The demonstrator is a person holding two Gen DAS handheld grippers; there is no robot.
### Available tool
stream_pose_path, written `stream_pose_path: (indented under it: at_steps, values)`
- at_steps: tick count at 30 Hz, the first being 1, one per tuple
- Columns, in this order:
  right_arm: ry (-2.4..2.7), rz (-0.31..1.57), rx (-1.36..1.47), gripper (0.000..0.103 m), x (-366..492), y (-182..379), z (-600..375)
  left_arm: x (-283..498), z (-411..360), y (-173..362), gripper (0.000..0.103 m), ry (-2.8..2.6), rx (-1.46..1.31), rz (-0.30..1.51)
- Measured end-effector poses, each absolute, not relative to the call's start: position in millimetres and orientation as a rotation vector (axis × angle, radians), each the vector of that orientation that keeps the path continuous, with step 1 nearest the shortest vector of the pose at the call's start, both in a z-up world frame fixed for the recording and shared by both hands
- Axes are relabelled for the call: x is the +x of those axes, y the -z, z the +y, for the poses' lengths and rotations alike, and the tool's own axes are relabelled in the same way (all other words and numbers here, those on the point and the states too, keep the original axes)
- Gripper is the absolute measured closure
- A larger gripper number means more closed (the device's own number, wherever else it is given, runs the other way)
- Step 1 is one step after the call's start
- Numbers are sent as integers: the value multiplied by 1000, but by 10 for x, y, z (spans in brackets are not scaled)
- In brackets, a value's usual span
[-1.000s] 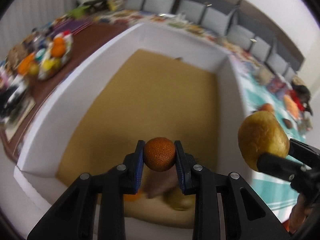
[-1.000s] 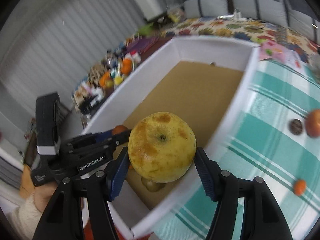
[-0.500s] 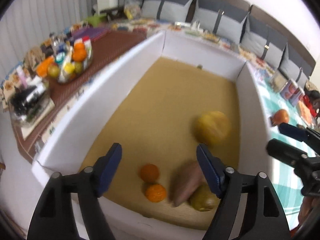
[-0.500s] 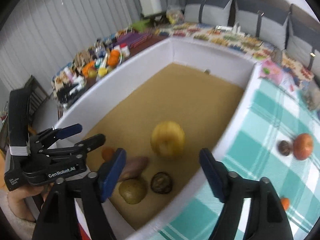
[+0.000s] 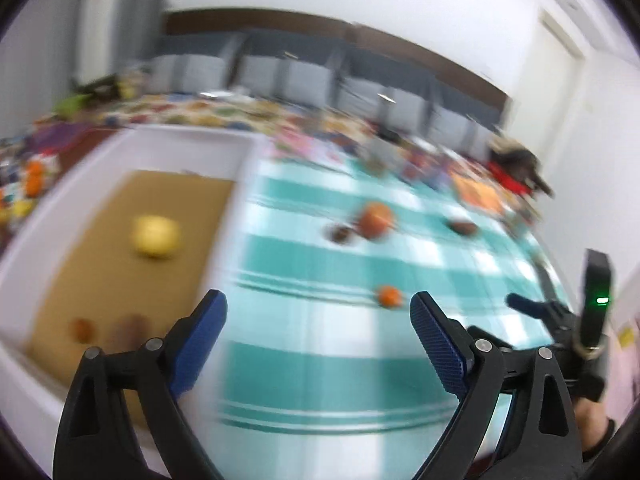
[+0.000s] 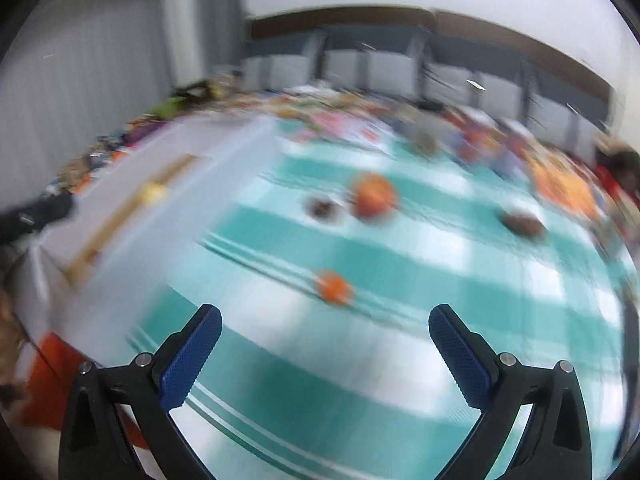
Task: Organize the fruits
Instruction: 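Move both tools back over the table, then reach the left tool to the small orange and close on it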
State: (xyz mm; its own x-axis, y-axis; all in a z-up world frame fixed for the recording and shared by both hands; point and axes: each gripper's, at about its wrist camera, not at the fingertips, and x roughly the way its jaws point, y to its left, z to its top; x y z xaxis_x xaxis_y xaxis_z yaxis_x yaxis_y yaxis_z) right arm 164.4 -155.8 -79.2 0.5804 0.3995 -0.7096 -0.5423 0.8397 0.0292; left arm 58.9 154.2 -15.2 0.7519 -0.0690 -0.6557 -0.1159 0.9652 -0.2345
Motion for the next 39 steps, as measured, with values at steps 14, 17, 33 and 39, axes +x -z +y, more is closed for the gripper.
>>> stream_pose_path:
  at_steps: [14, 17, 33, 39]
  values:
    - [-179, 858, -97, 0, 1530, 1775, -3162, 1114, 428, 1394, 9, 70, -129, 920]
    - [-170, 830, -96, 0, 1503, 1743, -3179, 1112, 425, 1471, 9, 55, -113, 929]
    - [-209, 846, -129, 0, 1485, 1875, -3026, 1083, 259, 1668, 2, 23, -6, 937]
    - [-216, 848, -112, 0, 1494, 1909, -3045, 1068, 248, 1671, 1, 17, 5, 929]
